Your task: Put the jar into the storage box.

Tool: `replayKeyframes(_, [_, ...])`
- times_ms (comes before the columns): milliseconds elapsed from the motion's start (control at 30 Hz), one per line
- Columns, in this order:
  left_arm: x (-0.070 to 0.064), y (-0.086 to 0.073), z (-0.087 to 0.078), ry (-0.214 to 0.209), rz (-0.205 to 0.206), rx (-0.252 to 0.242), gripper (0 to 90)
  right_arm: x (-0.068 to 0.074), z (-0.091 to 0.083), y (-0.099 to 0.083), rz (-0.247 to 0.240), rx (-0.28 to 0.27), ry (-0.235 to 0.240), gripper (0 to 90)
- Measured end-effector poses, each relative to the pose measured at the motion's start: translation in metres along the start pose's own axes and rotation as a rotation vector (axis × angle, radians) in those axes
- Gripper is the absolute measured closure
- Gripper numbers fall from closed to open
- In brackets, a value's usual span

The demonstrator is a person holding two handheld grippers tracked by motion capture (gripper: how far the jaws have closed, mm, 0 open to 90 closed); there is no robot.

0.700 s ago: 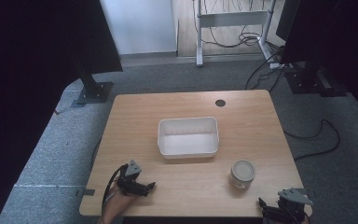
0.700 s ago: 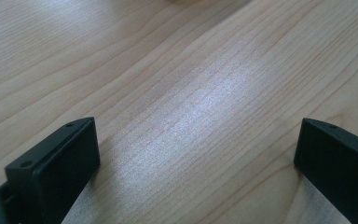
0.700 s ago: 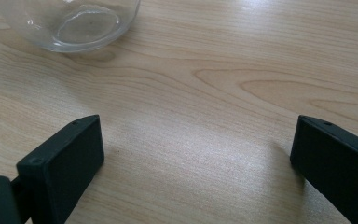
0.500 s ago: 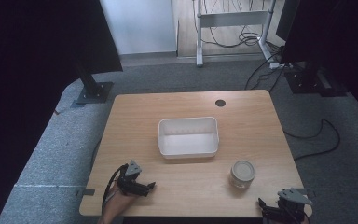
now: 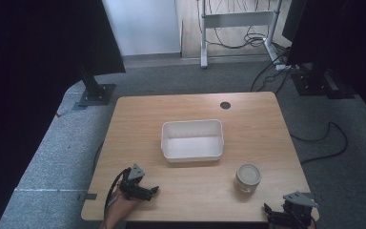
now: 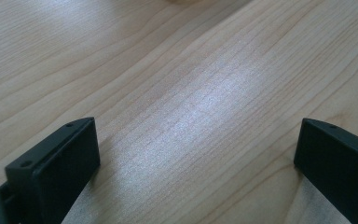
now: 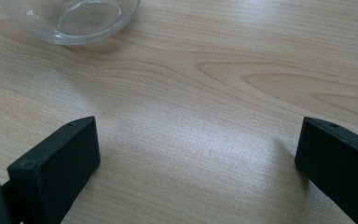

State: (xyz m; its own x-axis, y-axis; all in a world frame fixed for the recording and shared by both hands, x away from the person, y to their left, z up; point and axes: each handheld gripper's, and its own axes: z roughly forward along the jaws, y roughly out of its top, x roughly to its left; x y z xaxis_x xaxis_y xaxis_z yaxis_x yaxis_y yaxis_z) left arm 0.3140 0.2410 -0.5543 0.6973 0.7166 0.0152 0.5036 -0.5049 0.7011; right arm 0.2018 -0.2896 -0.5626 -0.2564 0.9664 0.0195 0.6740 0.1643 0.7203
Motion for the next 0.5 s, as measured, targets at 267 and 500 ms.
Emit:
replayKeyframes(267, [0.0, 0.0, 0.0, 0.0, 0.0, 0.0, 0.0, 0.002, -0.004, 0.006, -0.011, -0.02, 0.023, 0.0])
replayKeyframes(500, [0.0, 0.0, 0.0, 0.0, 0.0, 0.0, 0.0, 0.005, -0.009, 0.014, -0.022, -0.046, 0.055, 0.3])
